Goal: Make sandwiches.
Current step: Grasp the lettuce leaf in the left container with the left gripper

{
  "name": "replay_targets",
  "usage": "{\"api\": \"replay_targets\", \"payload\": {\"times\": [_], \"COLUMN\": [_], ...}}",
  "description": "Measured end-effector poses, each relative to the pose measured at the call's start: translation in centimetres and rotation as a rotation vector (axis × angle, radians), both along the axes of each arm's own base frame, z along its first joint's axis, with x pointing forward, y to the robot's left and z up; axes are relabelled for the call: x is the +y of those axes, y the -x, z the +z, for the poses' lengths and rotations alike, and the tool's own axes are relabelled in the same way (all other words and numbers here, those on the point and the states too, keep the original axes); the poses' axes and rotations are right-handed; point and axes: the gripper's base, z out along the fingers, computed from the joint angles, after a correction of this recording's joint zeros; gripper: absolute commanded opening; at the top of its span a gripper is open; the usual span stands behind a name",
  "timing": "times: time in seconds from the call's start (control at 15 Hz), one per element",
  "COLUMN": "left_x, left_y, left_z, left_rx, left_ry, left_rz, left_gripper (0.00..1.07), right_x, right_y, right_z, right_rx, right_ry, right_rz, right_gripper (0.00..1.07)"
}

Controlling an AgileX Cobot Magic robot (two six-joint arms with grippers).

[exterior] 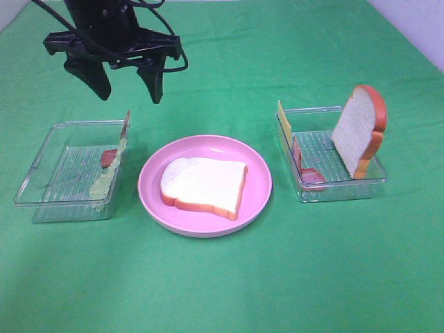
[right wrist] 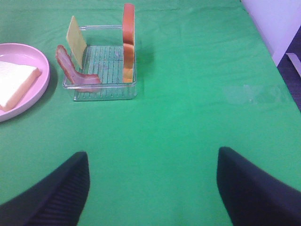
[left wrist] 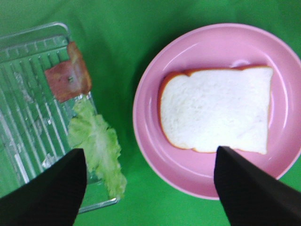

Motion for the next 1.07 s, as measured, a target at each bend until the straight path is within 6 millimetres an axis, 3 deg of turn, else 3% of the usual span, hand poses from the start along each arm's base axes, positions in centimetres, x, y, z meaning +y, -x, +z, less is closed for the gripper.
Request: {"api": "replay_targets", "payload": {"times": [0.27, 0.67, 0.73, 0.8, 1.07], "left_x": [1.2, 1.0, 0.9, 0.9, 0.9], "left_y": [1.5, 0.9, 0.7, 0.7, 0.6], "left_z": [-2.8, -7.0, -8.5, -8.8, -9.2], "left_rx": [0.096, 0.192, 0.223, 0.228, 0.233], "left_ry": [-0.090, -0.144, -0.163, -0.165, -0.176], "left_rz": [0.040, 0.056, 0.054, 0.054, 0.052], "left_gripper": [0.71, 0.71, 0.66, 0.64, 0.36], "right_x": [0.0, 0.0, 0.0, 0.0, 0.0], "right_y": [0.0, 0.0, 0.0, 0.0, 0.0], "right_z": [0.0, 0.0, 0.0, 0.0, 0.0], "right_rx": [0.000, 0.000, 0.000, 0.000, 0.000], "right_ry": [0.000, 0.000, 0.000, 0.000, 0.000], "right_rz": [0.000, 0.000, 0.000, 0.000, 0.000], "right_gripper": [0.71, 0.71, 0.71, 0.71, 0.71]}}
